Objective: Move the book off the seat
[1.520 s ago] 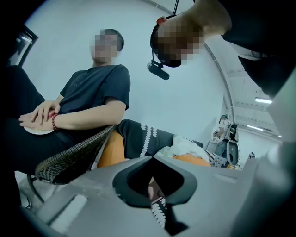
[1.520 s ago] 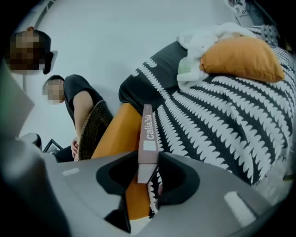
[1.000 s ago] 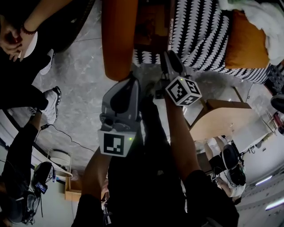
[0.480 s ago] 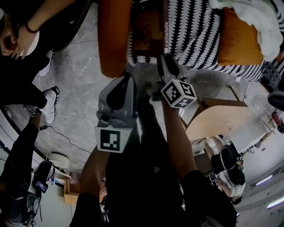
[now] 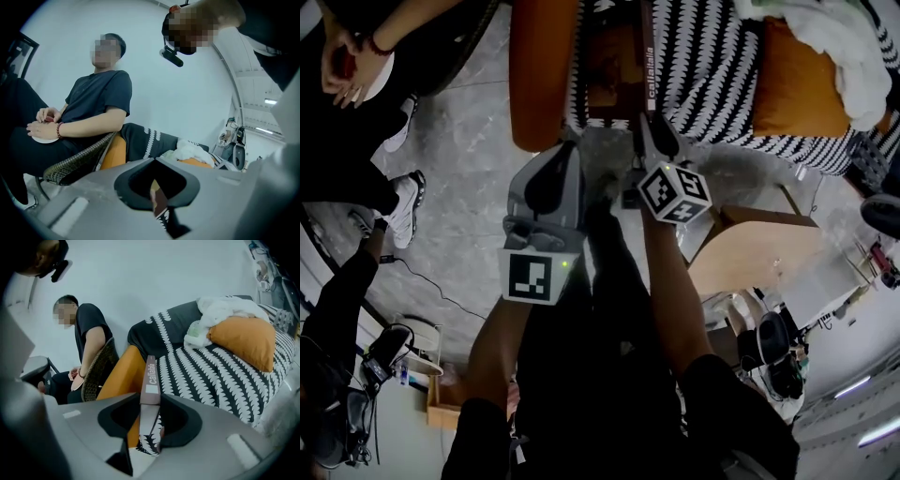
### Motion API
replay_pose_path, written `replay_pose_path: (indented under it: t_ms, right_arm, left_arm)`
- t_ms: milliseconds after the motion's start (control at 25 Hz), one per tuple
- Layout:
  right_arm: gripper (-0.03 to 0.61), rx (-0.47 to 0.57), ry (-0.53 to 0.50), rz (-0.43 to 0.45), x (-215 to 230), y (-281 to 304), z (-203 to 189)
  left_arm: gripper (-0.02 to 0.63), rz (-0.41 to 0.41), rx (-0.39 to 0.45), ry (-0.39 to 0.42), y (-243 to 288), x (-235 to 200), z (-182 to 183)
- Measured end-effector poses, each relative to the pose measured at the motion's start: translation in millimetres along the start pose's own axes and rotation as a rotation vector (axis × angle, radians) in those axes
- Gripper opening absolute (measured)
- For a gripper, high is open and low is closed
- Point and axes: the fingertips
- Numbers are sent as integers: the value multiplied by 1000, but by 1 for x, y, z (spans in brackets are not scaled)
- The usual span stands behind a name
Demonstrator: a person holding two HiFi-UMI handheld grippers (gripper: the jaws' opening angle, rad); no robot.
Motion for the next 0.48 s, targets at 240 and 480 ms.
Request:
replay_pose_path:
  t_ms: [240, 480]
  right_arm:
    - [146, 4, -23, 3, 3, -7, 7]
    - [146, -3, -36, 6, 3, -17, 11]
  left_arm:
    - [6, 27, 22, 1, -3, 6, 6]
    - [6, 35, 38, 14, -6, 14, 13]
Point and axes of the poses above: the fingertips, and each gripper's own axes: y forward along the fingers, x to its right, z out of its top, and after that the axes turned 2 degrees about z, right-handed
